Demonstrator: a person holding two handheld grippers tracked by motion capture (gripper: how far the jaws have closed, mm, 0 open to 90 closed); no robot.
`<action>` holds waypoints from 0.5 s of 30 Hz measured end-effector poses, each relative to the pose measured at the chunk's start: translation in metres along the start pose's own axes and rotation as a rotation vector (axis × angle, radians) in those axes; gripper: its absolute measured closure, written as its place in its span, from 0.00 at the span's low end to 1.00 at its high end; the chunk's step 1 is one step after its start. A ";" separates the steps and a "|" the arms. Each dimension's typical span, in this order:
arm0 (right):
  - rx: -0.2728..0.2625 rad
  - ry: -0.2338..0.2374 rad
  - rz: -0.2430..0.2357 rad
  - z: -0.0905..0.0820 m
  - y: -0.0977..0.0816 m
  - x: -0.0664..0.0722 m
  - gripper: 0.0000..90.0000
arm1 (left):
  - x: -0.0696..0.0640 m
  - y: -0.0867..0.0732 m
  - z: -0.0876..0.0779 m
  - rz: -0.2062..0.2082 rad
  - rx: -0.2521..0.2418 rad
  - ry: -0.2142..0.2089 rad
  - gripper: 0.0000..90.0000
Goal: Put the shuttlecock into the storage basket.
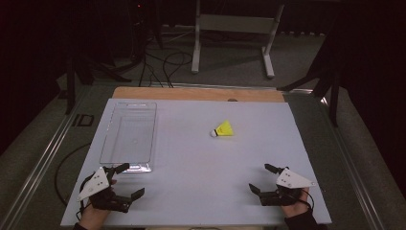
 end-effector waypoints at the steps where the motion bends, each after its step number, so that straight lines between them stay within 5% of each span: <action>1: 0.004 -0.003 -0.001 -0.001 0.000 -0.001 0.10 | 0.000 0.000 0.000 -0.003 0.001 -0.001 0.00; 15: 0.006 -0.008 -0.008 -0.001 0.000 0.000 0.10 | -0.001 -0.001 0.002 -0.005 0.023 -0.017 0.00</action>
Point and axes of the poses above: each handheld gripper's, and its own axes: z roughly forward along the jaws, y roughly out of its top, x roughly to its left, the point moved 4 cm from there along z, roughly forward along the jaws, and after that the axes turned 2 degrees about -y, right-handed, at the moved point
